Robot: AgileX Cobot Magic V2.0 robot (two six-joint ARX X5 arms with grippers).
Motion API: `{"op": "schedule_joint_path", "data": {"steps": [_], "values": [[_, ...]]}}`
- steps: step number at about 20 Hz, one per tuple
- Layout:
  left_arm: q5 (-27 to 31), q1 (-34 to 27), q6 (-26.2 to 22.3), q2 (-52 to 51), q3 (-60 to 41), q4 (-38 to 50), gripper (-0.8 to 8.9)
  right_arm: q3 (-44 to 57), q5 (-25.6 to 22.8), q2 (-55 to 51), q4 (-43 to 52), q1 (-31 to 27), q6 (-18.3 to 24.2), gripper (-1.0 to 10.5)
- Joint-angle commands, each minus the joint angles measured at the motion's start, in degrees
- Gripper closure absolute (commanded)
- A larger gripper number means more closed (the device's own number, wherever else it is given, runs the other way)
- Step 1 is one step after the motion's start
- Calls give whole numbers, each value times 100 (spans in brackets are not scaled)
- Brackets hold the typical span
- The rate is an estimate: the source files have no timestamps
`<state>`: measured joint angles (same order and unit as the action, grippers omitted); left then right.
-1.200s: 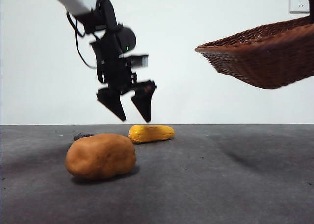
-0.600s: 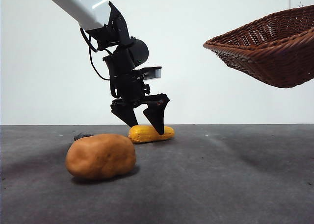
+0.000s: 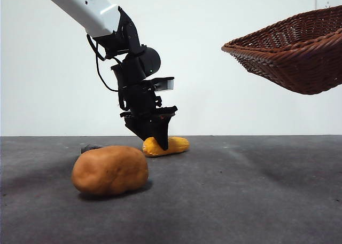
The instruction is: Help me put the vegetables on the table into the basket
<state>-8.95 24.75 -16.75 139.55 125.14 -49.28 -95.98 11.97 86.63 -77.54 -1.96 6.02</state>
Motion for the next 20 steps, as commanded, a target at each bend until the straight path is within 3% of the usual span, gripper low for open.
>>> {"op": "schedule_joint_path", "data": {"steps": [1,3,6,13,20], "values": [[-4,-17,704,-68,-7,-98,822,26,-37,-26,-120,0,-125,962],[-308,-17,1676,-372,-7,-332,822,26,-348,-24,-92,0,-315,962],[-1224,24,2253,-949,-7,-514,822,42,-688,-22,92,7,-734,962],[-1246,570,2249,-2328,-7,-1510,822,72,-684,98,280,98,-1204,962],[-984,1526,2258,-2520,-9,-1464,822,111,-511,518,282,570,-1252,962]]}}
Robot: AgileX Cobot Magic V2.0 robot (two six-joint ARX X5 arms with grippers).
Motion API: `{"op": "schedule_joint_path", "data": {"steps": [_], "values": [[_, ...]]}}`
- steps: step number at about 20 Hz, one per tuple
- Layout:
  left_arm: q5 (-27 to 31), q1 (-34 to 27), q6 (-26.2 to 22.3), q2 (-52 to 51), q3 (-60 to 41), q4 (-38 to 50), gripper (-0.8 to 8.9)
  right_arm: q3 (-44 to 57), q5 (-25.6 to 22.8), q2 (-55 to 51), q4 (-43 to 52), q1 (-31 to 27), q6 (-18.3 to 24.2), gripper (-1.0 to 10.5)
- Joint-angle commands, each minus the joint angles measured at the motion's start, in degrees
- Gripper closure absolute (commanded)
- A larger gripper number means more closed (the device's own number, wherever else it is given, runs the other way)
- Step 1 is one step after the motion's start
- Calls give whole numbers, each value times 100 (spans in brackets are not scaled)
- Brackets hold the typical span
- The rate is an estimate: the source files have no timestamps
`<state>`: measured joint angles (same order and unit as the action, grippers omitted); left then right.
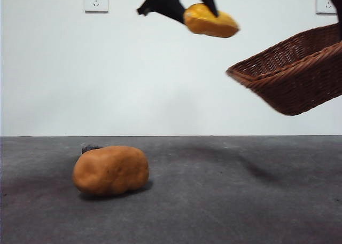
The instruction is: Help me put the vegetables on the table into the basket
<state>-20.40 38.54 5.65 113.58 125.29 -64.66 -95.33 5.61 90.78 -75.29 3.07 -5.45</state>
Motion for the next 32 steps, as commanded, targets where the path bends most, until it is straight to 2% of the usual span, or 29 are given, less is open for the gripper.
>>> {"op": "schedule_joint_path", "data": {"steps": [1,3,7,11,12,13,15,16,20,23,26,27,32], "values": [[376,293,44,83,-24,155,822,46,269,160,50,127,-105,962],[828,474,332,85,-26,354,815,46,555,245,57,238,-103,962],[1322,577,1484,96,-28,455,813,46,1043,273,142,404,-101,962],[1917,586,1775,184,-28,374,811,46,1641,273,186,483,-96,962],[2000,586,1832,234,-28,354,782,46,1670,273,173,485,-85,962],[2000,586,1832,271,-28,328,685,46,1681,273,166,485,-79,962],[1993,575,1768,334,-28,251,412,46,1698,273,155,557,-76,962],[1921,575,1768,345,-28,258,325,46,1692,273,160,570,-74,962],[1869,483,1749,243,-28,413,320,46,1482,275,173,669,-55,962],[1864,297,1091,-225,-28,225,320,46,1344,275,129,667,-31,962],[1937,258,101,-813,-28,-1080,320,46,1342,278,179,664,57,962],[2050,262,-90,-955,-28,-1108,320,46,1335,284,234,664,66,962],[2013,369,-254,-1593,-219,-1117,320,46,1237,286,321,667,114,962]]}}
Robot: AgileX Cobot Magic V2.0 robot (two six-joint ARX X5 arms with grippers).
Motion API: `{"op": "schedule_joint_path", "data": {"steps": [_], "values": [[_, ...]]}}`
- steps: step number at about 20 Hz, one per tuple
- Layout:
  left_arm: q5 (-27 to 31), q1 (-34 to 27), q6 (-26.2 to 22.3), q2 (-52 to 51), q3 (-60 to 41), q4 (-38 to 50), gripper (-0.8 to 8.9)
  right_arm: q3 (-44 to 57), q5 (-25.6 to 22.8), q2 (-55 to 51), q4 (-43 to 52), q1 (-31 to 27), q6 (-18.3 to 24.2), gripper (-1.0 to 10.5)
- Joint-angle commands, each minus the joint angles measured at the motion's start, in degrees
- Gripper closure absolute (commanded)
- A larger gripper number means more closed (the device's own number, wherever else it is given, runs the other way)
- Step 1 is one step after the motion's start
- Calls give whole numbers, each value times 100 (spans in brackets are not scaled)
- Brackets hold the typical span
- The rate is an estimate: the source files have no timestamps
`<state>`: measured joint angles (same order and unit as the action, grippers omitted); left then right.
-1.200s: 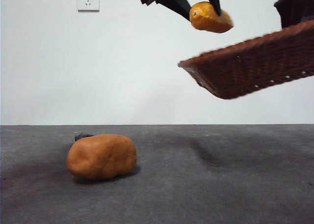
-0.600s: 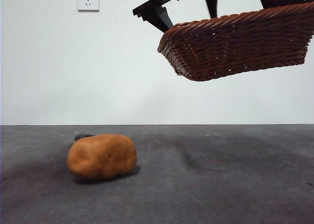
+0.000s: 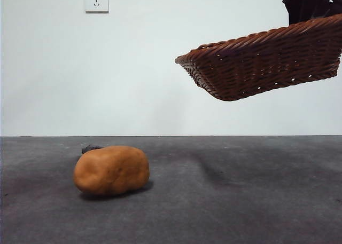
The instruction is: Help me put the vegetables on the table into the basket
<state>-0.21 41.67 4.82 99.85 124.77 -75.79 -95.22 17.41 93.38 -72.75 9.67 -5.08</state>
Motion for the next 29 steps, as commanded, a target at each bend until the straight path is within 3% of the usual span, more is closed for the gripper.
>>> {"op": "schedule_joint_path", "data": {"steps": [1,5,9,17,21,29], "values": [[-9,74,-168,-387,-376,-4,320,35,31,26,70,2,87,962],[-15,260,-186,-1290,-2131,-2,320,35,-46,26,70,2,195,962],[26,380,-774,-1578,-3700,4,320,35,-46,26,74,9,210,962],[24,376,-1154,-1534,-6019,2455,309,35,-52,28,83,7,212,962],[46,337,-1266,-1445,-6463,3272,178,35,-52,28,63,7,208,962],[216,50,-1300,-758,-6463,3923,179,37,-57,28,-317,7,229,962]]}}
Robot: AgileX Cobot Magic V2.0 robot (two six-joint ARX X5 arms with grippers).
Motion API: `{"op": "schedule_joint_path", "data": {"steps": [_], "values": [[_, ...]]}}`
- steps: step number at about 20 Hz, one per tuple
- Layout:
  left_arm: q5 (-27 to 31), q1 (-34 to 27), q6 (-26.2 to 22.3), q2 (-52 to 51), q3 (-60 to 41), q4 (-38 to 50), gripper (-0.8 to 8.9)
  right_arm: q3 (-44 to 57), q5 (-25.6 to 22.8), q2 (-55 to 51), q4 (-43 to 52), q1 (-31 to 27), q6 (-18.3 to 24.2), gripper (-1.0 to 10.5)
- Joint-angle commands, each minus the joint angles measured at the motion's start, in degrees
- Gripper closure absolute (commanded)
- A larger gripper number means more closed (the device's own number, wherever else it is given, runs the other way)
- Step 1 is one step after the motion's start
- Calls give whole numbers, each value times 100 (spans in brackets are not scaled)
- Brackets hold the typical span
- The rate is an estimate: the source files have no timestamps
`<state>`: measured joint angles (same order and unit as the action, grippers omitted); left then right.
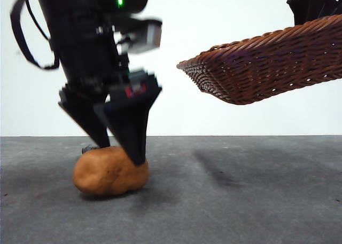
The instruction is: Help me put the vegetables on the table into the basket
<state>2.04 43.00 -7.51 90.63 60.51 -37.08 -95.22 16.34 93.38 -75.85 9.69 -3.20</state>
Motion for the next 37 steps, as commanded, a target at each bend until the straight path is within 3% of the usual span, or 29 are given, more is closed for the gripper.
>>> {"op": "schedule_joint_path", "data": {"steps": [1,6,8,9,10,14,17,21,27,33,37], "values": [[-11,-125,-70,302,-37,76,179,35,50,28,-33,7,44,962],[-59,-264,-44,697,-37,188,207,35,50,28,-44,7,42,962],[-68,-262,-44,695,-37,203,501,37,48,28,-44,7,42,962],[-105,-258,-39,686,-37,197,760,37,39,28,-42,7,44,962],[-101,-258,4,669,-37,201,814,35,-4,28,-42,7,44,962],[-98,-258,164,229,-37,92,822,35,-35,28,-17,4,42,962],[-179,-256,848,-619,-37,-131,822,35,-35,28,48,7,22,962],[-1307,-48,1770,-1823,-37,356,817,37,-35,28,175,46,-85,962],[-1296,610,1497,-2131,-37,1886,817,37,-31,28,236,437,-262,962],[-1276,699,1528,-1788,-37,1722,817,37,-131,28,350,1150,-409,962],[-1298,756,1797,-1676,-37,1600,811,35,-225,28,555,1497,-564,962]]}}
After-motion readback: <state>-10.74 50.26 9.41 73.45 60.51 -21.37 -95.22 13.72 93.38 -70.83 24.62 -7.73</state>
